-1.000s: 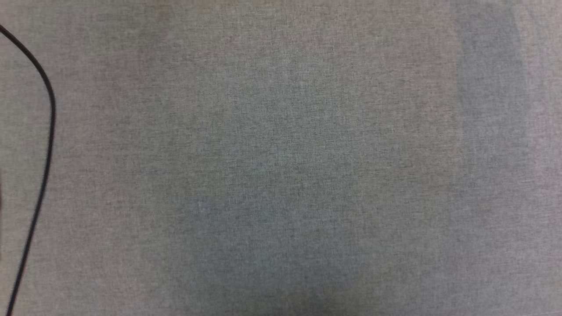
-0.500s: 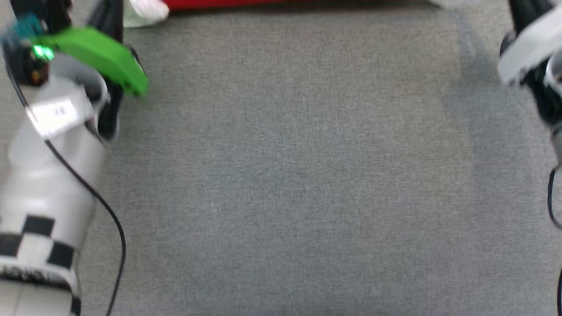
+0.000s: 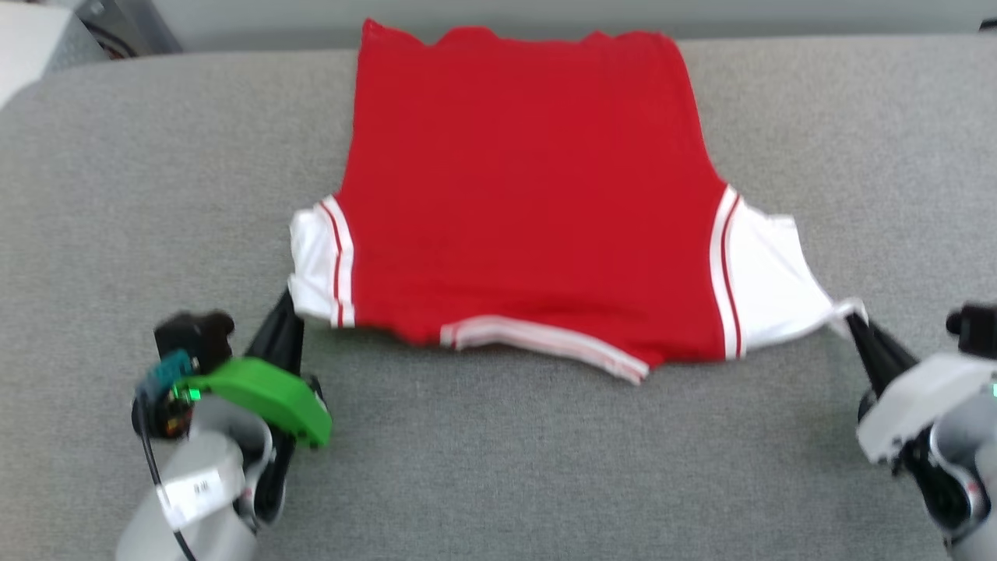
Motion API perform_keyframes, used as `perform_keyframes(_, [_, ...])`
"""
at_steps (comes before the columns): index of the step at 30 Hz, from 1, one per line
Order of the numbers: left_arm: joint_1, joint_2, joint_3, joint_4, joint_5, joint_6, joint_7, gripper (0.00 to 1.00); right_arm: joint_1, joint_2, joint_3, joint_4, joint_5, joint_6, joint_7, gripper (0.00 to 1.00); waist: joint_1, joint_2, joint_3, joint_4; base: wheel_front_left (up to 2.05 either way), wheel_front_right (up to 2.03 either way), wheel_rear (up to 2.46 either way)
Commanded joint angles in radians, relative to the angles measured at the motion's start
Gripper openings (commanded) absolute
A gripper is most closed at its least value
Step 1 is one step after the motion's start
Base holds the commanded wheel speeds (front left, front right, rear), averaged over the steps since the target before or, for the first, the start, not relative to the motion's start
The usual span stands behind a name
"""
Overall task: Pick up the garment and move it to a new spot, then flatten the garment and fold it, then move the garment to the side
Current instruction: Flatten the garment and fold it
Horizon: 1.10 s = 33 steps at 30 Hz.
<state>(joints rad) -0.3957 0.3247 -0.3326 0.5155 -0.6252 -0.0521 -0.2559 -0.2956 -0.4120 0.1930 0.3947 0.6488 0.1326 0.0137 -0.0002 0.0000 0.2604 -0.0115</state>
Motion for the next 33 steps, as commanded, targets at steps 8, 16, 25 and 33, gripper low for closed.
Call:
perform_keyframes(8, [0.27,0.032,-0.004,-0.154,0.001,0.106,0.026,0.0,0.34,0.124,-0.203,-0.19,-0.089,-0.002,0.118,0.0,0.0002,0.0,-0.162,0.04,0.0,0.0,0.0])
perform_keyframes(16, [0.467,0.053,0.0,-0.319,-0.009,0.212,0.085,0.0,0.529,0.254,-0.31,-0.338,-0.206,-0.002,0.239,0.0,0.0002,0.0,-0.187,0.035,0.0,0.0,0.0])
perform_keyframes(25, [0.511,0.029,-0.03,-0.397,0.008,0.256,0.091,0.0,0.557,0.316,-0.341,-0.366,-0.25,-0.002,0.294,1.0,0.0002,0.0,-0.173,0.052,0.0,0.0,0.0])
perform_keyframes(33, [0.43,0.004,-0.048,-0.411,0.049,0.261,0.056,0.0,0.35,0.28,-0.361,-0.356,-0.27,-0.002,0.229,1.0,0.0002,0.0,-0.128,0.09,0.0,0.0,0.0])
